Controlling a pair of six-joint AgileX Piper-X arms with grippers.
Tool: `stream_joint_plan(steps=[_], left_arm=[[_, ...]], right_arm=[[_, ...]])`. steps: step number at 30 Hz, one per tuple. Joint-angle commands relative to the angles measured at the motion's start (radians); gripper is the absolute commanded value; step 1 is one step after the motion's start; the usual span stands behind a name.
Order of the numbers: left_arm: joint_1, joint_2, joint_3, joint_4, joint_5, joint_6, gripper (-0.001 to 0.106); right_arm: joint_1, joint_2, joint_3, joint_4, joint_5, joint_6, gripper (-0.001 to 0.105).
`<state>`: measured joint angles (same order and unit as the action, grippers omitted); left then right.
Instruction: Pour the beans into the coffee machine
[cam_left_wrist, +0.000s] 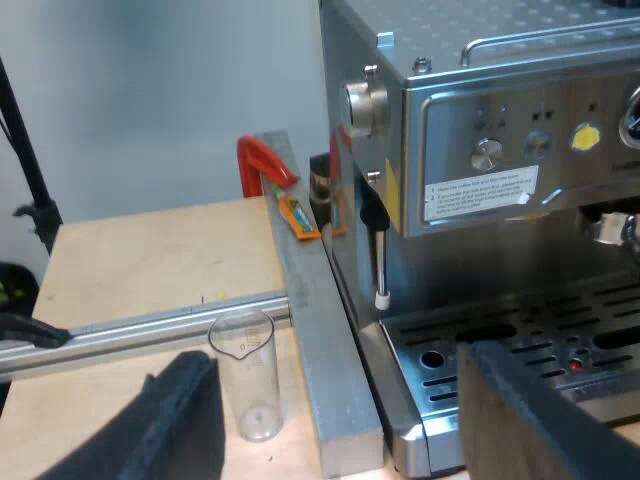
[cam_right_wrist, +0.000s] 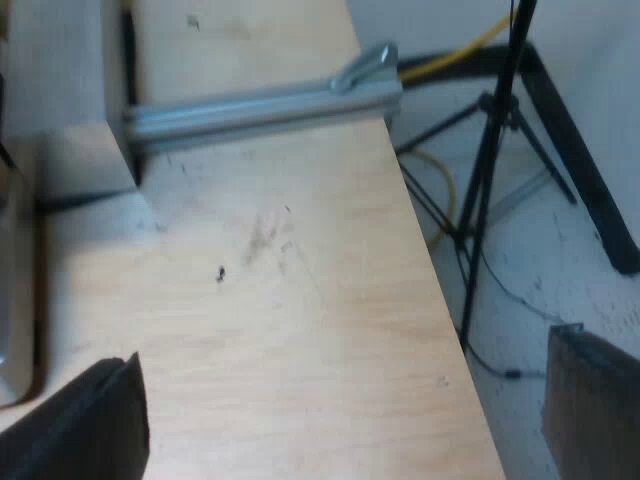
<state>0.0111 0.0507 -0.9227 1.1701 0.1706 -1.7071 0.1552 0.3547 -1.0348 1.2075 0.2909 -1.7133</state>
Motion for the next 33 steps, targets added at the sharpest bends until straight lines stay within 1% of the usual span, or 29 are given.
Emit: stream_joint_plan(steps=[1,2,3,6,7,8,9,13,16,18,20,22,26,27,29,33], left_arm=[[0.0,-0.064,-0.007,0.019,-0.011,-0.002,0.053],[0.0,-0.083,-0.007,0.026,-0.011,-0.002,0.053],[0.0,-0.139,-0.009,0.044,-0.011,-0.002,0.053],[0.0,-0.203,-0.009,0.057,-0.011,-0.002,0.053],[0.0,-0.209,-0.009,0.058,-0.011,-0.002,0.053],[-0.002,-0.21,-0.017,0.076,-0.011,-0.002,0.053],[-0.002,-0.203,-0.035,0.112,-0.011,-0.002,0.053],[-0.002,-0.206,-0.035,0.12,-0.011,-0.002,0.053],[-0.002,-0.206,-0.035,0.12,-0.011,-0.002,0.053],[-0.002,-0.206,-0.035,0.117,-0.011,-0.002,0.053],[-0.002,-0.206,-0.032,0.117,-0.011,-0.002,0.053],[-0.002,-0.206,-0.025,0.109,-0.011,-0.002,0.053],[-0.002,-0.206,0.001,0.066,-0.011,-0.016,0.053],[-0.002,-0.206,0.021,0.037,-0.011,-0.019,0.053],[-0.002,-0.204,0.062,-0.009,-0.011,-0.019,0.053],[-0.002,-0.204,0.122,-0.068,-0.011,-0.019,0.053]], right_arm=[[-0.004,-0.069,-0.007,-0.003,0.011,-0.033,0.081],[-0.004,-0.085,-0.007,-0.003,0.011,-0.047,0.081],[-0.001,-0.146,-0.007,-0.003,0.011,-0.077,0.081],[-0.001,-0.226,-0.009,-0.003,0.011,-0.11,0.081],[-0.001,-0.226,-0.009,-0.003,0.011,-0.11,0.081],[-0.001,-0.275,-0.009,-0.003,0.011,-0.126,0.081],[-0.001,-0.308,-0.009,-0.003,0.011,-0.126,0.081],[-0.001,-0.408,-0.009,-0.003,0.011,-0.126,0.081],[-0.001,-0.412,-0.032,0.05,0.012,-0.129,0.081],[0.002,-0.412,-0.03,0.057,-0.032,-0.148,0.081],[0.002,-0.412,-0.022,0.051,-0.067,-0.149,0.081],[0.002,-0.412,-0.004,0.038,-0.12,-0.149,0.081],[0.002,-0.41,0.033,-0.008,-0.165,-0.149,0.081],[0.002,-0.41,0.063,-0.041,-0.18,-0.147,0.081],[0.002,-0.41,0.115,-0.089,-0.18,-0.147,0.081],[0.002,-0.41,0.185,-0.124,-0.18,-0.147,0.081]])
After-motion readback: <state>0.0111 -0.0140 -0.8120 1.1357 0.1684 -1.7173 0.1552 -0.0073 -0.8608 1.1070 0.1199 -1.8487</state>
